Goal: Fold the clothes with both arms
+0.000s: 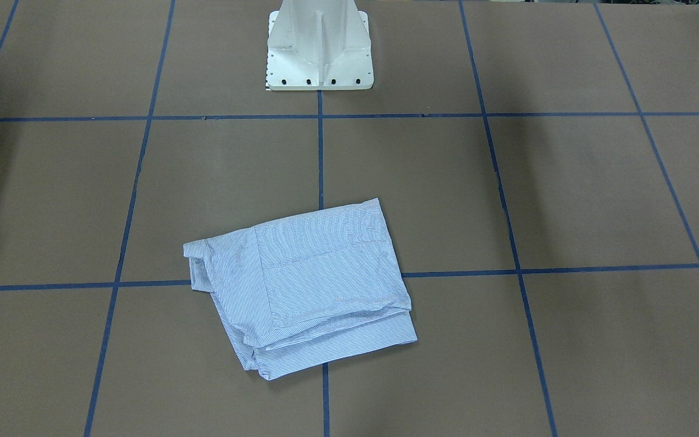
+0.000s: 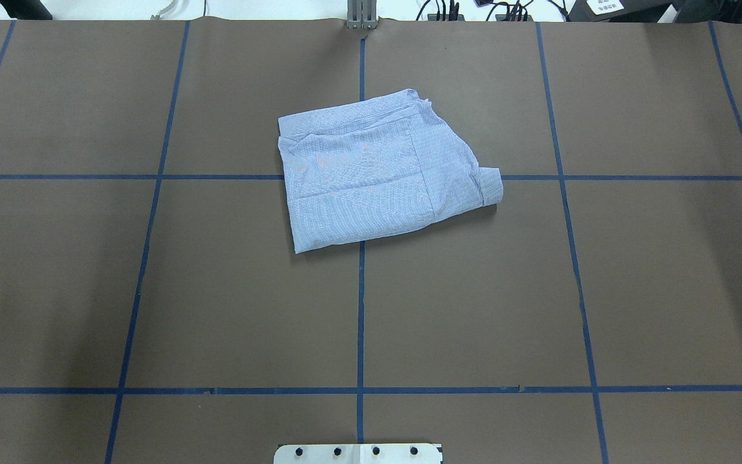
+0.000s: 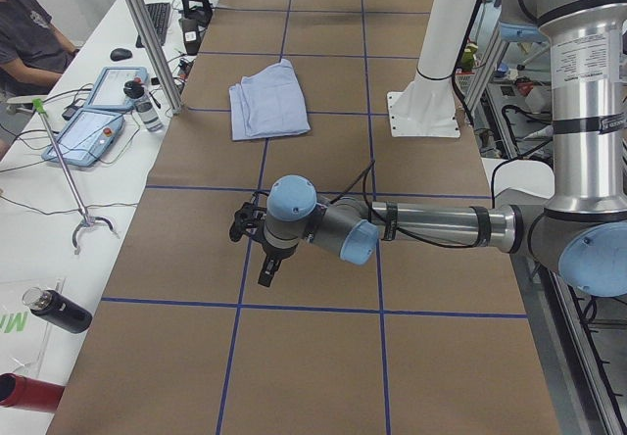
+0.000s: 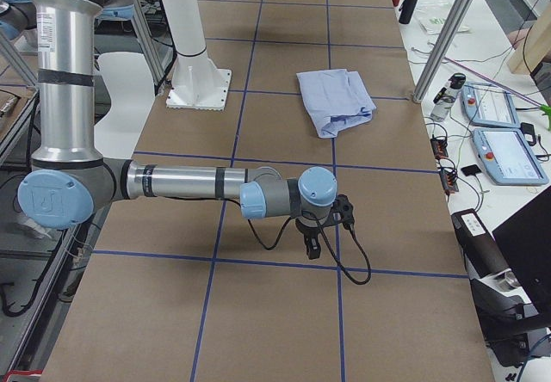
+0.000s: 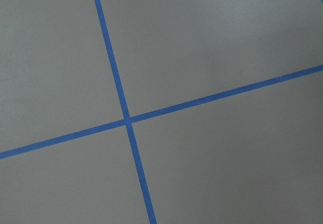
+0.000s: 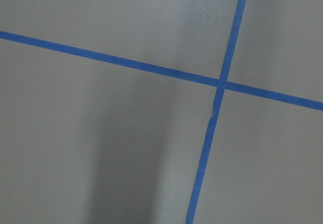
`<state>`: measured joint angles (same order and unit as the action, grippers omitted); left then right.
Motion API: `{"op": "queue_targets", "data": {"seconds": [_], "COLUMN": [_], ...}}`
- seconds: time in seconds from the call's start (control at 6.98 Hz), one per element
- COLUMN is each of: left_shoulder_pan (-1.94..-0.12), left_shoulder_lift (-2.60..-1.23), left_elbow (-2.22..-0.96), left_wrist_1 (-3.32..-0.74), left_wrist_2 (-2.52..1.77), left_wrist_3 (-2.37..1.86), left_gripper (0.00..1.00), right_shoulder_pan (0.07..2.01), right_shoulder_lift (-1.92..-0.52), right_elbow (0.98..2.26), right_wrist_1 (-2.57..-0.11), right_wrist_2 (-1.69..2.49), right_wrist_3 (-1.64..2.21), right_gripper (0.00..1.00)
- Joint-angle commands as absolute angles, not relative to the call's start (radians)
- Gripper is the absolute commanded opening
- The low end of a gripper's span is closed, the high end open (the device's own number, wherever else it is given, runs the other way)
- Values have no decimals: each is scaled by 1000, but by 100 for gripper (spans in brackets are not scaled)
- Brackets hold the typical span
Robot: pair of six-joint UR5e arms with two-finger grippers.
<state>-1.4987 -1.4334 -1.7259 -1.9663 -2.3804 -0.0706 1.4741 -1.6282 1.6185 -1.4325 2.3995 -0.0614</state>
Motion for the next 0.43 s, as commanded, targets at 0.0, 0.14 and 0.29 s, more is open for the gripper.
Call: {"op": "queue_targets", "data": {"seconds": [0.0, 0.14, 0.29], "left_shoulder_pan": [-1499, -1499, -1499], "left_shoulder_lift": [-1439, -1439, -1440], "left_elbow": [-1729, -1739, -1740], "left_wrist_1": [-1967, -1962, -1962], "left_wrist_2": [-2382, -2384, -2384], "left_wrist_3": [-71, -72, -72], "left_gripper": [100, 100, 100], "right_shoulder_pan": [1474, 1474, 1474], "right_shoulder_lift": [-1631, -1634, -1635], "right_elbow": [1621, 1631, 1631], "right_wrist_1": [-1434, -1439, -1439], "right_wrist_2": [2402, 2402, 2402], "right_wrist_3": [-61, -61, -61], "right_gripper": [100, 100, 100]}}
